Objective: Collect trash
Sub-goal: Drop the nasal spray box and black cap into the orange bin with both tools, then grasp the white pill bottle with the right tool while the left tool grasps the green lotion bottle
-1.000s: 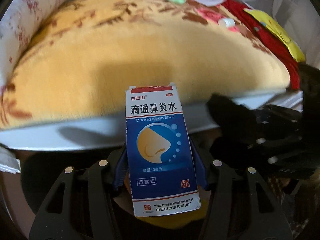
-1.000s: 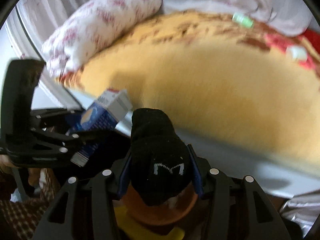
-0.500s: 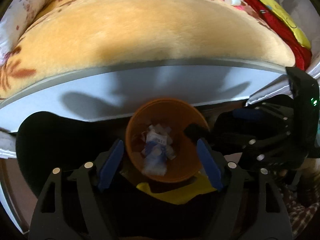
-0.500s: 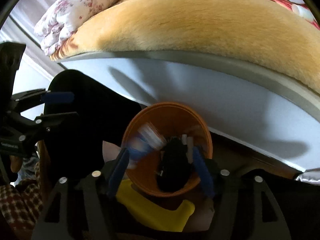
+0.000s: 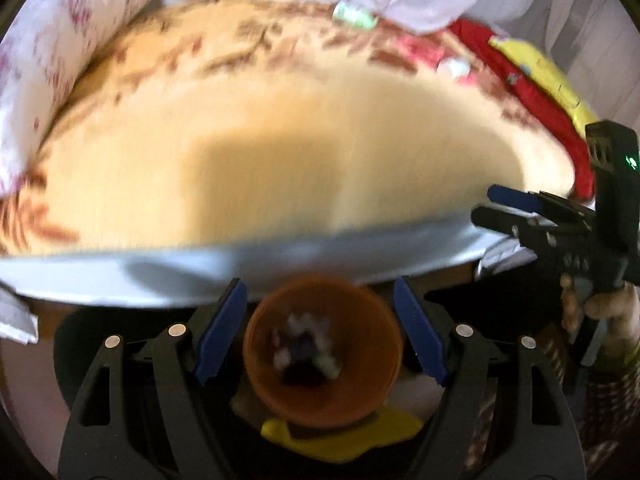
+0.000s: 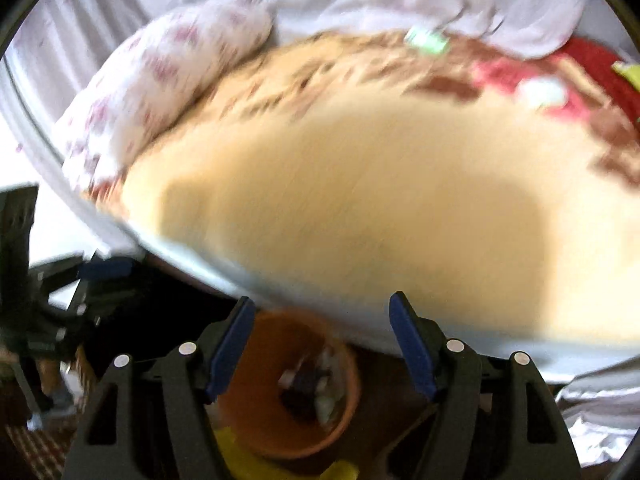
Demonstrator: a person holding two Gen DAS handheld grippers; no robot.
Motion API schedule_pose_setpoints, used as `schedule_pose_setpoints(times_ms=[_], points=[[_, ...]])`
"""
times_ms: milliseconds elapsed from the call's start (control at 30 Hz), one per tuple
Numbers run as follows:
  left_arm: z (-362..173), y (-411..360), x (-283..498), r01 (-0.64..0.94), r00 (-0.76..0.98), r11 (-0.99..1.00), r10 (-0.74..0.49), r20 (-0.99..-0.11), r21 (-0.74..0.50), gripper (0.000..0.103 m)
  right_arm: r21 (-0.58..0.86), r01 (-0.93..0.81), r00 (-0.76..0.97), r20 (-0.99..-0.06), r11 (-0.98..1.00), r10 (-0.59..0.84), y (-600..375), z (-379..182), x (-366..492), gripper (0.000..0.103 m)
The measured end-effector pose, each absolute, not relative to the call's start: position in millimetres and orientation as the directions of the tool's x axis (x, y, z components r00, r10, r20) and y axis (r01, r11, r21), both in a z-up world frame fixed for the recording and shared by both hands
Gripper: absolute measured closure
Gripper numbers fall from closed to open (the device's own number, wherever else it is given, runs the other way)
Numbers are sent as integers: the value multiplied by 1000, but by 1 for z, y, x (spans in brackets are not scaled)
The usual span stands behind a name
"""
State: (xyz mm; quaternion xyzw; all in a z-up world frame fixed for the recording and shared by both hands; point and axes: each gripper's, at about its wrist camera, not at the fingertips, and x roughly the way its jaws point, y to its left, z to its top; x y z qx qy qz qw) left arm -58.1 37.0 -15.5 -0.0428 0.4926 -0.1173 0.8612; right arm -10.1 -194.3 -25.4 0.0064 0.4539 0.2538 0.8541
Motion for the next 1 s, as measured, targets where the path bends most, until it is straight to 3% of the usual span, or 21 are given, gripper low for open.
schedule_pose_setpoints(times_ms=[67,367,833,1000], points=[[-4,30,-47,170,536,966,-258,-804,-197,24,229,-383,520,-747,895,414,-213,-8,18,34],[17,-4,-8,222,613,956,-289,-735,-191,24,205,-117,663,-712,972,231,-277,23,140,33],[1,-3,11,216,601,953,-301,-740,-212,24,235,168,602,-794,958,89,-309,4,259,33],[-3,1,13,209,597,952,-306,-742,-224,24,296,271,557,-825,916,102,-318,-14,278,32]])
